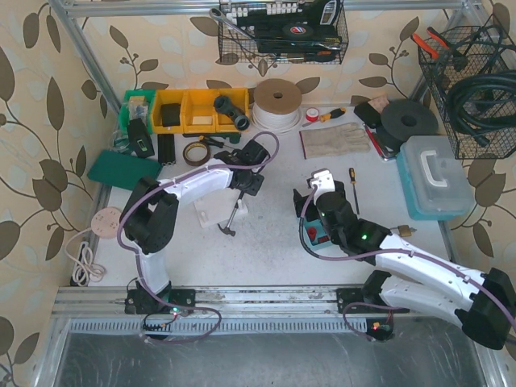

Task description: Install the large spring

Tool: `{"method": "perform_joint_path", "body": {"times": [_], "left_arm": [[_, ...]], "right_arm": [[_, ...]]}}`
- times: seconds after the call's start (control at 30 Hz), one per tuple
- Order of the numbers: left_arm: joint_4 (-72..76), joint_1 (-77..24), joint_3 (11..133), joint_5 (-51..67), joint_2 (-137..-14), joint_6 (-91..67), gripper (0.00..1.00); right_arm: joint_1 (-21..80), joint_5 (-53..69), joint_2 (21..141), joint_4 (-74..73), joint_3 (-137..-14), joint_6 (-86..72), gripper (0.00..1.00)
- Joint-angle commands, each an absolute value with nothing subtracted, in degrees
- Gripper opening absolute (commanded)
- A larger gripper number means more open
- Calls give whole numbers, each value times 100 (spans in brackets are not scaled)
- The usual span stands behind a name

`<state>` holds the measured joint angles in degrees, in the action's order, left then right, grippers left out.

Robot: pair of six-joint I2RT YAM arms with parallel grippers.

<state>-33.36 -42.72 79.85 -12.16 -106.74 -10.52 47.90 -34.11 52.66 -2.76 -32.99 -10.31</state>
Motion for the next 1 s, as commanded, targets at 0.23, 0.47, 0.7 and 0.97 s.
{"method": "perform_joint_path", "body": {"times": [0.23, 0.47, 0.7, 0.97], "left_arm": [[-3651, -4245, 8128, -1667, -10793, -1007, 45], [-3647, -4237, 8168, -1671, -11015, -1011, 41], [-3532, -4198, 8056, -1724, -11100, -1009, 37], [-3604, -4157, 8054, -1661, -11032, -987, 23]], "right_arm": [[4826, -3515, 5109, -185, -3193, -961, 92], [4825, -3541, 5080, -184, -3179, -950, 92], [4825, -3542, 5056, -189, -3173, -949, 92], [4826, -3568, 5111, -216, -3208, -941, 92]]}}
